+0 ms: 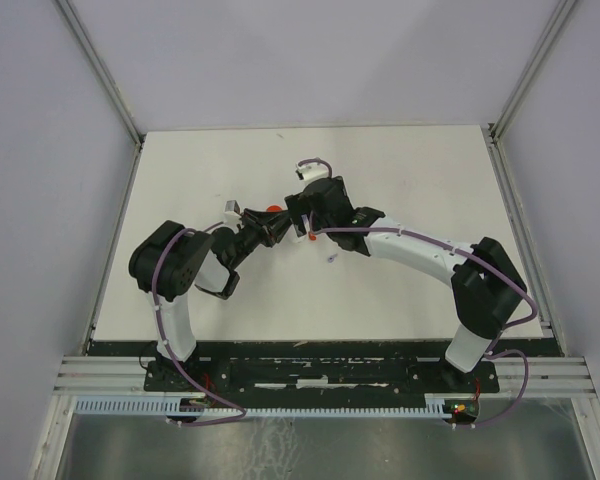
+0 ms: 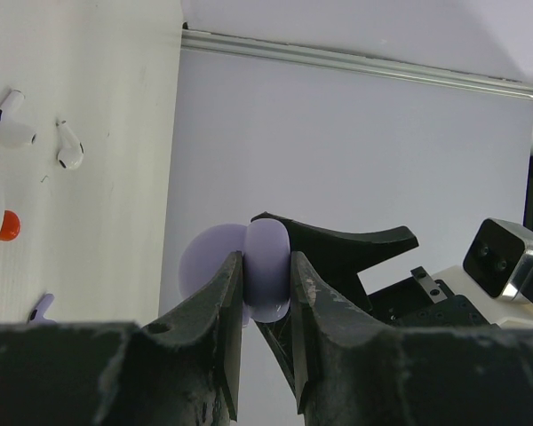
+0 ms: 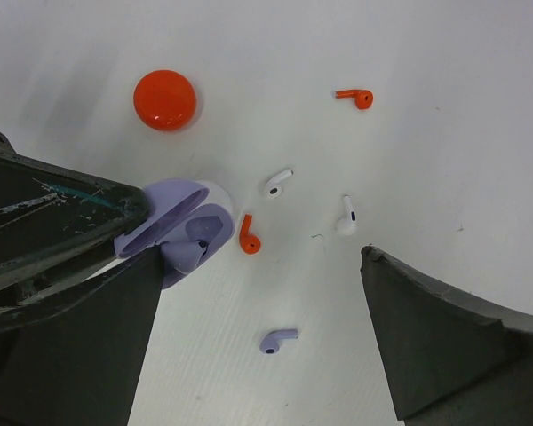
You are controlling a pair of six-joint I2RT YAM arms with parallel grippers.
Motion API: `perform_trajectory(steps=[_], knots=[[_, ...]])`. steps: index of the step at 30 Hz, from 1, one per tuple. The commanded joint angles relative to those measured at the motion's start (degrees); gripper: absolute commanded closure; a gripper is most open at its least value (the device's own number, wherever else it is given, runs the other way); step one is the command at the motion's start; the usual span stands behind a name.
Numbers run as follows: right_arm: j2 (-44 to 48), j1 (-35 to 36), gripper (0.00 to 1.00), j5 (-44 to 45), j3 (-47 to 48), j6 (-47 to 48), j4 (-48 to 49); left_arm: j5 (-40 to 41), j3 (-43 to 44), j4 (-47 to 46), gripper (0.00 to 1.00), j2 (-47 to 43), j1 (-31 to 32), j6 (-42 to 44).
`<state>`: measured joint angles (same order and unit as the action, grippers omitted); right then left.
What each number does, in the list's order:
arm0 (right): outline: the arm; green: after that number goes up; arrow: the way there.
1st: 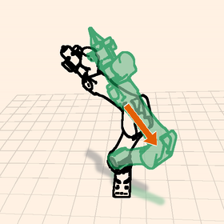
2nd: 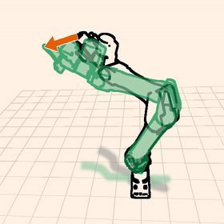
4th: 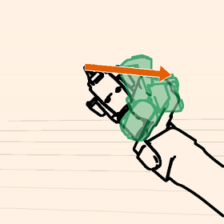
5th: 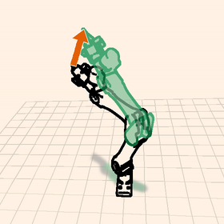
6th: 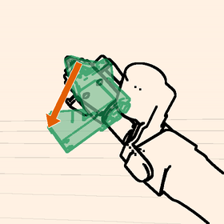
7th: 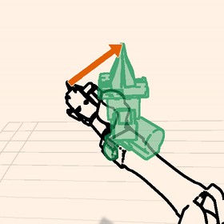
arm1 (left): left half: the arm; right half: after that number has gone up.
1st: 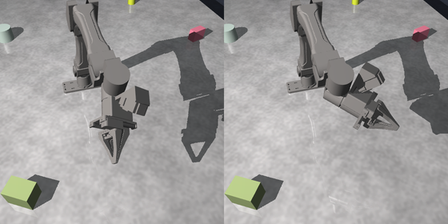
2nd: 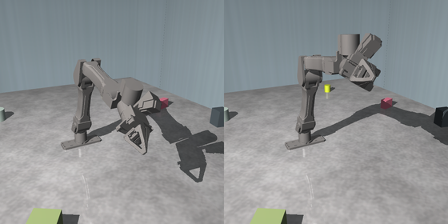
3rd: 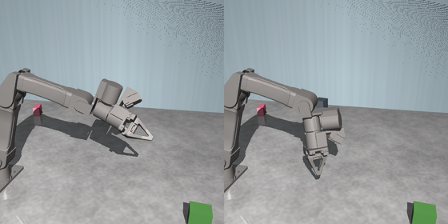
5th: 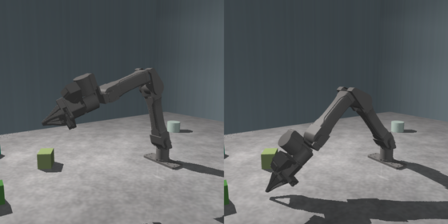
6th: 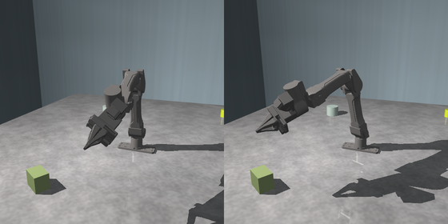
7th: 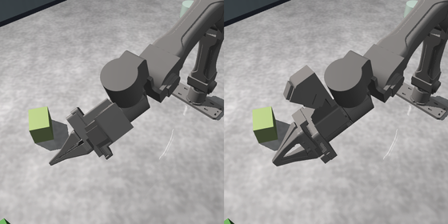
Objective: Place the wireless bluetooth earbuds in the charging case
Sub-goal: Adjust the earbud with the charging case.
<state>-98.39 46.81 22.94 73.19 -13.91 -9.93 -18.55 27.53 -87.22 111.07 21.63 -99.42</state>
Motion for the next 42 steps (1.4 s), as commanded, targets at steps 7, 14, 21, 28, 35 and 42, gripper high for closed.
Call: perform_trajectory(steps=[7, 14, 21, 28, 35, 42], knots=[[0.6, -1.4, 0.01, 0.4, 3.0, -0.4, 2.0, -0.8, 0.5, -7.7, 0.97, 0.1, 0.1, -0.6], [1.3, -1.4, 0.0, 0.2, 2.4, -0.2, 1.6, -0.8, 0.7, -7.8, 0.97, 0.3, 0.1, -0.7], [1.8, -1.4, 0.0, 0.2, 1.6, -0.3, 1.1, -0.8, 0.8, -7.8, 0.97, 0.1, 0.0, -0.7], [2.6, -1.4, 0.0, 0.5, 0.4, -0.6, 0.8, -0.8, 0.6, -7.8, 0.97, -0.1, -0.3, -0.7], [3.3, -1.5, 0.0, 0.5, -0.6, -0.8, 0.4, -0.9, 0.6, -7.8, 0.97, -0.3, -0.6, -0.8], [4.2, -1.5, 0.0, 0.9, -1.6, -0.8, 0.0, -1.0, 0.6, -7.9, 0.97, -0.2, -1.0, -0.9]])
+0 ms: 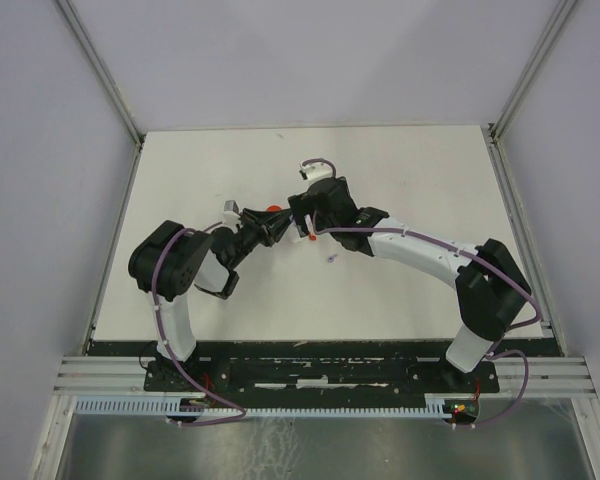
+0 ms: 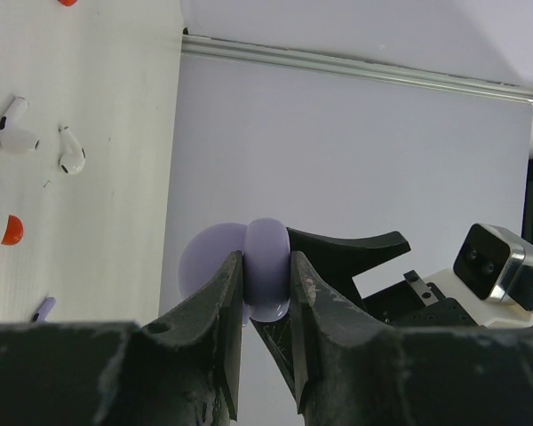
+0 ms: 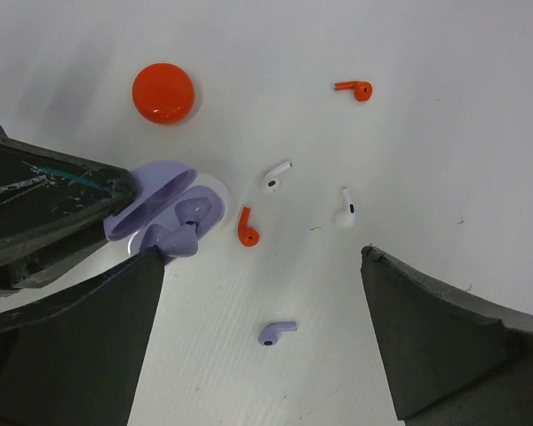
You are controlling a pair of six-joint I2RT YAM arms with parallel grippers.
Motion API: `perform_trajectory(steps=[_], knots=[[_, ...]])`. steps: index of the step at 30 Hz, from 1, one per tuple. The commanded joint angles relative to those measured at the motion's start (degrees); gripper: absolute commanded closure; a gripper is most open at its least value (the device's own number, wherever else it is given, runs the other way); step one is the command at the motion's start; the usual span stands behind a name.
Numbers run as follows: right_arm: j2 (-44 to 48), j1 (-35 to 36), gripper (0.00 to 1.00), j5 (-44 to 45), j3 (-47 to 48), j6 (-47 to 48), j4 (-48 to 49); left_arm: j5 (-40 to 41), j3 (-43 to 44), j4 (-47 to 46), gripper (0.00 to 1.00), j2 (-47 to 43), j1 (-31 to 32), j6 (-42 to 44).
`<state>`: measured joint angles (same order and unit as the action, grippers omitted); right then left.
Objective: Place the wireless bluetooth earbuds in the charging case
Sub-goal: Adjust the earbud with the charging case.
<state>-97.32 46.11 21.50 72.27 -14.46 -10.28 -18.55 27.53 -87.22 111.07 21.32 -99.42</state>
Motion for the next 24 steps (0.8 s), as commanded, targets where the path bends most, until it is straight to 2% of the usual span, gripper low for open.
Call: perform_trajectory(steps=[1, 24], knots=[[3.2, -0.9, 0.0, 2.4, -0.8, -0.2, 0.3, -1.0, 0.6, -8.0, 0.97, -0.2, -0.7, -0.9], [2.1, -1.8, 0.0, 1.9, -0.4, -0.4, 0.8, -1.2, 0.4, -8.0, 0.97, -0.3, -0.7, -0.7]])
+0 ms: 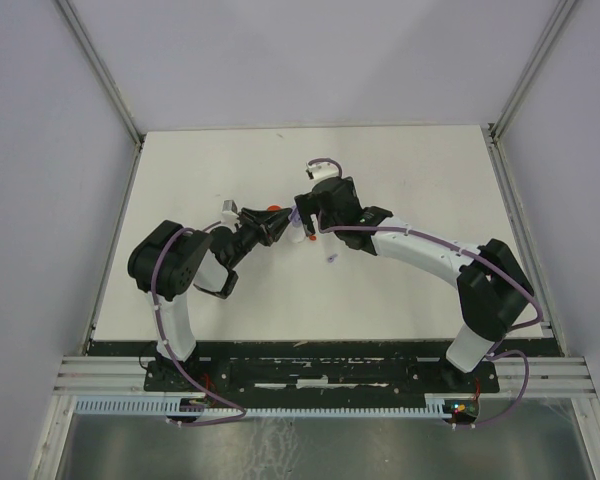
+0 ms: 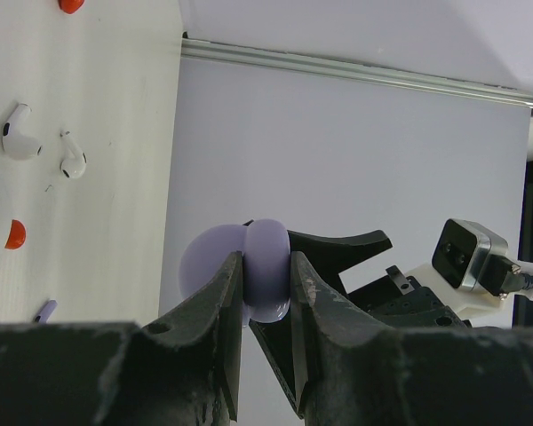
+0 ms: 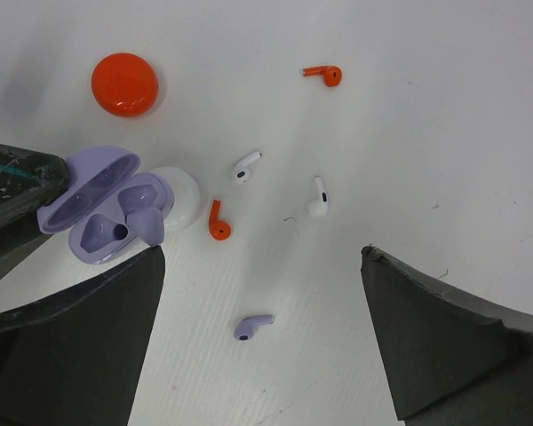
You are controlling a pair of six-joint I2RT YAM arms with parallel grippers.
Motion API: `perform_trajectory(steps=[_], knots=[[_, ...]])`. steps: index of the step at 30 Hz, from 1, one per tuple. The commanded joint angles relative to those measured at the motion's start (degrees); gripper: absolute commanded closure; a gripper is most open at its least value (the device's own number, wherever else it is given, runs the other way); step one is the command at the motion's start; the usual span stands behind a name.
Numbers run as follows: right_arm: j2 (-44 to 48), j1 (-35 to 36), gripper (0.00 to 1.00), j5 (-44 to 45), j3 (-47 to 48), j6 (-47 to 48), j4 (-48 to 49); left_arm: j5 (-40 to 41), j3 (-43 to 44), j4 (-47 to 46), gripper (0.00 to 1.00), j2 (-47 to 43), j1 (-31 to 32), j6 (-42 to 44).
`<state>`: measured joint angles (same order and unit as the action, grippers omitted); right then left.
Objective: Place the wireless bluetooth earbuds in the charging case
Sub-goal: Adjust the earbud with the charging case.
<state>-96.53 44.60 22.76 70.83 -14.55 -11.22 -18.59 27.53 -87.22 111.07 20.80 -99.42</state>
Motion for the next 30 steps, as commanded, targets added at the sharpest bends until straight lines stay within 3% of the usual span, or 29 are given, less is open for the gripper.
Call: perform_trajectory(steps=[1, 30], knots=[[1.1, -0.3, 0.0, 0.8, 1.2, -0.3, 1.7, -1.2, 0.4, -7.9, 0.97, -0.3, -0.1, -0.6], [-3.1, -2.0, 0.0, 0.3, 5.0, -0.7, 3.0, -1.1, 0.2, -7.9, 0.97, -0.2, -0.1, -0.4]])
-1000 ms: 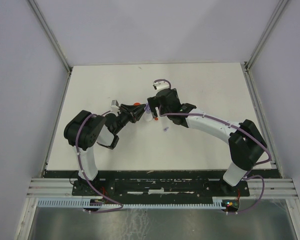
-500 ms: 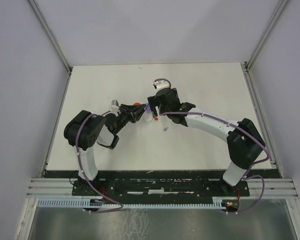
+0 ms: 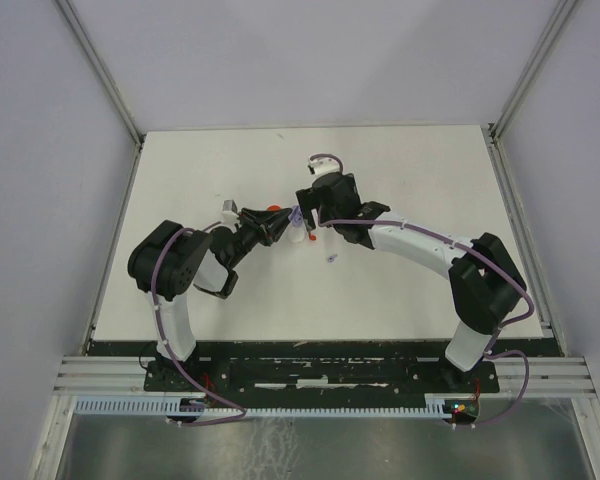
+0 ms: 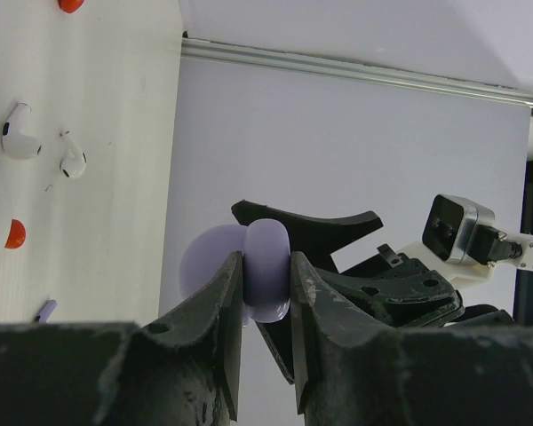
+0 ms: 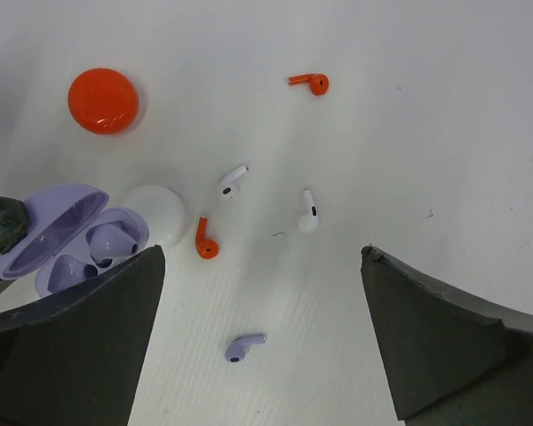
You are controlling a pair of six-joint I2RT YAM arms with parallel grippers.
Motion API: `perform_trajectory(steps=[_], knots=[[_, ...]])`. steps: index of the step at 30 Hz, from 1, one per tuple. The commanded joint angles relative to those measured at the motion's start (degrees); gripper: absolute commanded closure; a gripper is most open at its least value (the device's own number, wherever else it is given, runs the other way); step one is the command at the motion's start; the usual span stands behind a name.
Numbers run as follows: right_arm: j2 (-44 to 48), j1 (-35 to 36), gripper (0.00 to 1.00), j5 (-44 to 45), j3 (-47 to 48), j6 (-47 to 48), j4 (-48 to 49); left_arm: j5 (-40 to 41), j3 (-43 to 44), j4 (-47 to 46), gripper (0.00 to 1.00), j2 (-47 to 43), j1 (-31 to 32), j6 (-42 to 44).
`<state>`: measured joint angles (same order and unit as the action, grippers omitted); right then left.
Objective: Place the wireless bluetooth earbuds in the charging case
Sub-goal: Adjust the earbud with the charging case, then pick up the earbud from the center of the board.
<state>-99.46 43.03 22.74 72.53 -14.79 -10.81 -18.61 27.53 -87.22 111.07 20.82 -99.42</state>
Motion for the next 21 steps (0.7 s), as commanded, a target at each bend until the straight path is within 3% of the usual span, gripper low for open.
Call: perform_trajectory(steps=[1, 10, 15, 21], knots=[[-0.3, -0.5, 0.0, 0.1, 3.5, -0.5, 2.5, -1.2, 0.3, -7.9, 0.97, -0.2, -0.1, -0.4], [0.4, -0.7, 0.0, 2.3, 3.4, -1.2, 0.0, -1.1, 0.4, -8.0, 0.97, -0.1, -0.1, -0.8], [4.6, -1.2, 0.0, 4.2, -2.9, -3.5, -2.7, 0.0, 0.1, -8.3, 0.97, -0.3, -0.1, -0.5], [6.8, -1.2, 0.02, 0.1, -8.2, -1.8, -5.6, 6.1, -3.3, -11.9, 0.97, -0.4, -0.1, -0.8]])
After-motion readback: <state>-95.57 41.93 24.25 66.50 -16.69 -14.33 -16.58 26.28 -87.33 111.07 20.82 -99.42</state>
